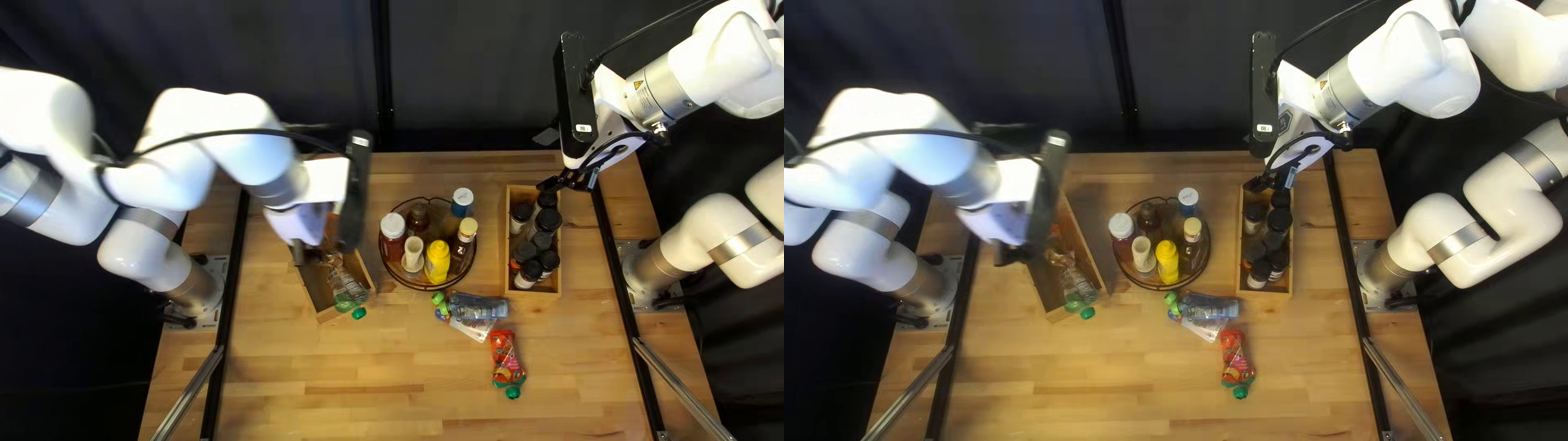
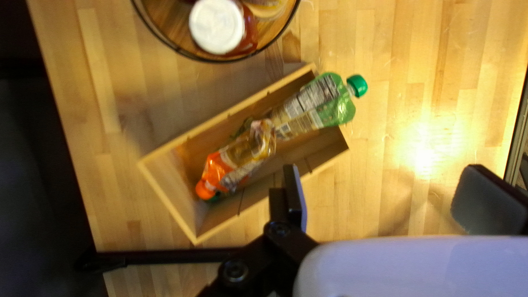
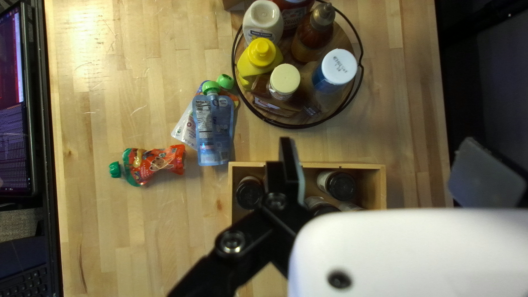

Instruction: Separate condiments, baby food and spices and place it in 3 different racks/containers

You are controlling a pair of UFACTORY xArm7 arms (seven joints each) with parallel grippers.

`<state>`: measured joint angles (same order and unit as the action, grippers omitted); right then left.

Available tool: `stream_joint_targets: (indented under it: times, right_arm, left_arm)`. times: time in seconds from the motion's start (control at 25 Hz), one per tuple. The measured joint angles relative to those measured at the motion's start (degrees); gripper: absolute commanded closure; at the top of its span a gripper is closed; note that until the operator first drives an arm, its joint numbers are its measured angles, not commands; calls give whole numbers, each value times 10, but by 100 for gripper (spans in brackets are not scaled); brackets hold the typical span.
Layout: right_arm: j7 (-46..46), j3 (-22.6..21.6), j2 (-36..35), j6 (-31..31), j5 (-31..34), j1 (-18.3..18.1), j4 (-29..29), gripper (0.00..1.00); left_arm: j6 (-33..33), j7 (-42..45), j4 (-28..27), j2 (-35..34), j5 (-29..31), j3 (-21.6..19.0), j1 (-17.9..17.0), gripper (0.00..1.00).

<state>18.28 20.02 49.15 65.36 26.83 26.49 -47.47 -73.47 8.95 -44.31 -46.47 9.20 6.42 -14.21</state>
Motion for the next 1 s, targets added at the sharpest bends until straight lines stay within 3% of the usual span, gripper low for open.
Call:
stream_joint_targets:
  times: [0.28, 1.0]
  right_arm:
    - [0, 0, 0, 0, 0, 0, 0, 0]
    - [0, 0, 0, 0, 0, 0, 0, 0]
  left_arm:
    - [63, 3, 76, -93, 6, 29, 22, 0]
    - [89, 5, 93, -101, 3, 38, 23, 0]
